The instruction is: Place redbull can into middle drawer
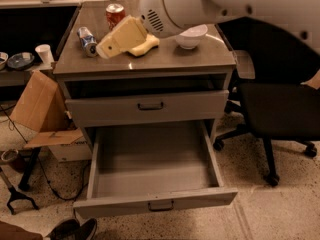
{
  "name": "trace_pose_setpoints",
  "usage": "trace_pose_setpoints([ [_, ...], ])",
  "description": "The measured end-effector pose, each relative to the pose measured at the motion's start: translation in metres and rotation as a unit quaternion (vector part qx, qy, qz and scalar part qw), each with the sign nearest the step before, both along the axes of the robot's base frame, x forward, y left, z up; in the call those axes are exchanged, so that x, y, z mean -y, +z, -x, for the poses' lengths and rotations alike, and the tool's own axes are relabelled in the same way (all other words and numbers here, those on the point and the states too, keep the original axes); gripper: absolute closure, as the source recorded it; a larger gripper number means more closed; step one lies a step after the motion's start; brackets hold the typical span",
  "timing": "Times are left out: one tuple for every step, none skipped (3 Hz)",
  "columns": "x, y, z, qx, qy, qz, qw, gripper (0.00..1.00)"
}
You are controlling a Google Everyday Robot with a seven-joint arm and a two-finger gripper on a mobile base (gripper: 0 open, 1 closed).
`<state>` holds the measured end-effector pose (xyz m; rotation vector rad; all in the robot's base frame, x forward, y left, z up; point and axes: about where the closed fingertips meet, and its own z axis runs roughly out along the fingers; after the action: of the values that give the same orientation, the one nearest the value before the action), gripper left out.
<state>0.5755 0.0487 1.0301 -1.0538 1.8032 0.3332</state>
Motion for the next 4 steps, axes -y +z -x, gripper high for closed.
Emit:
trace_pose_setpoints([
  [-0.026,-0.020,-0.043,0.017,-0.023,-0.041,0.9987,0.00],
  [-0.050,-0.020,-0.100,0.035,-0.049,-0.079,0.9951,0.00],
  [-0.094,0.013,-0.157,0.045,-0.037,-0.112,0.9920,0.00],
  [-0.096,0.009,-0.154,0.042,-0.033,-0.108,0.9927,0.00],
])
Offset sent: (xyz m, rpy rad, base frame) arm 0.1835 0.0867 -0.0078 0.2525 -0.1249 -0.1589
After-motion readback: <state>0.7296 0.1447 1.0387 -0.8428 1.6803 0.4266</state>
